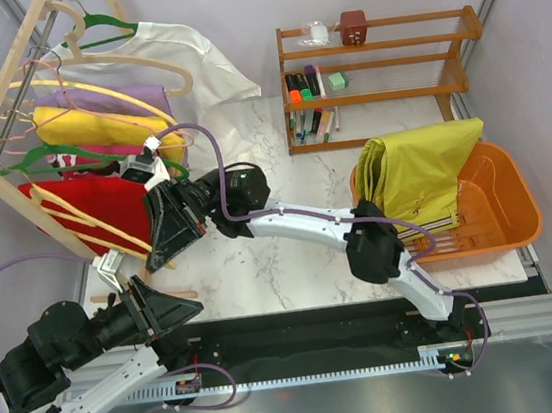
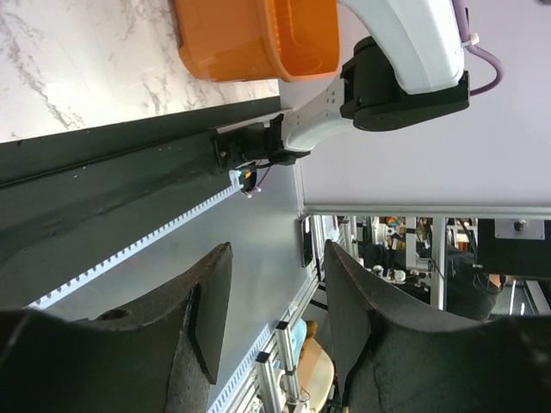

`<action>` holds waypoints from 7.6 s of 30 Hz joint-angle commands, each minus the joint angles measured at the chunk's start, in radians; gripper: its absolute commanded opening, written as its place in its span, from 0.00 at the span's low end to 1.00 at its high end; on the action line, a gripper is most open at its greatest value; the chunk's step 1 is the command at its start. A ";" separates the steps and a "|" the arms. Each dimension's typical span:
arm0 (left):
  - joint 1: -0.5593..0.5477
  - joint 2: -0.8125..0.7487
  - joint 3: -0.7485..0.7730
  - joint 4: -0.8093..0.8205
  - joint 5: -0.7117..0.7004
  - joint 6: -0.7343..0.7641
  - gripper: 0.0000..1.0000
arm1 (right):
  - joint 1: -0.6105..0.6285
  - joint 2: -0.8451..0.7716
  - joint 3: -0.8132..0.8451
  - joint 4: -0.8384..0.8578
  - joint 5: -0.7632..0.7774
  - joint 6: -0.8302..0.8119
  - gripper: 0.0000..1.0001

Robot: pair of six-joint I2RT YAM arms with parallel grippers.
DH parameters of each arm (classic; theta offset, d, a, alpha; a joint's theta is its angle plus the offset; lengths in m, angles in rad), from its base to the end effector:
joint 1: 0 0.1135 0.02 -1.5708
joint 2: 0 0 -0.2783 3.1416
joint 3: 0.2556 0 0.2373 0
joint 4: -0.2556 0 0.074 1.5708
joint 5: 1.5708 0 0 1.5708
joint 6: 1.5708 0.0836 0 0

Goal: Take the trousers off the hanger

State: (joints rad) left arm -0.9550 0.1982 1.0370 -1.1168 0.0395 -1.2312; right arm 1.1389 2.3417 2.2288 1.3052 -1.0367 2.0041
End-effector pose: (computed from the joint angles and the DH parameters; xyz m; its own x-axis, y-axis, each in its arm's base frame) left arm 0.0016 -0.0080 0.3359 -0.8426 -0.4403 -0.3101 0.1296 0.3932 -0.9103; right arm 0.1405 0.4768 0.4552 -0.7037 -0.4231 -0.5707 -0.1030 -0.7341 0.6712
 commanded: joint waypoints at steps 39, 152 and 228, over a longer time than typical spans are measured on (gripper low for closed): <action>0.004 0.335 0.320 0.571 -0.013 -0.021 0.66 | -0.113 -1.454 -0.867 -2.366 0.631 -1.515 0.00; 0.004 0.087 0.143 0.311 0.028 0.110 0.71 | 0.117 -1.185 -0.601 -2.118 0.061 -1.380 0.00; 0.019 -0.037 0.124 0.338 0.180 0.098 0.64 | -0.047 -0.171 -0.106 0.204 -0.022 0.156 0.00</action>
State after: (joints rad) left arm -0.9417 0.1375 1.1515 -0.8051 0.1879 -1.1427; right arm 1.0843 2.1448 2.0705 1.2835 -1.0897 2.0129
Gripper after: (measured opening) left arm 0.644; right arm 0.102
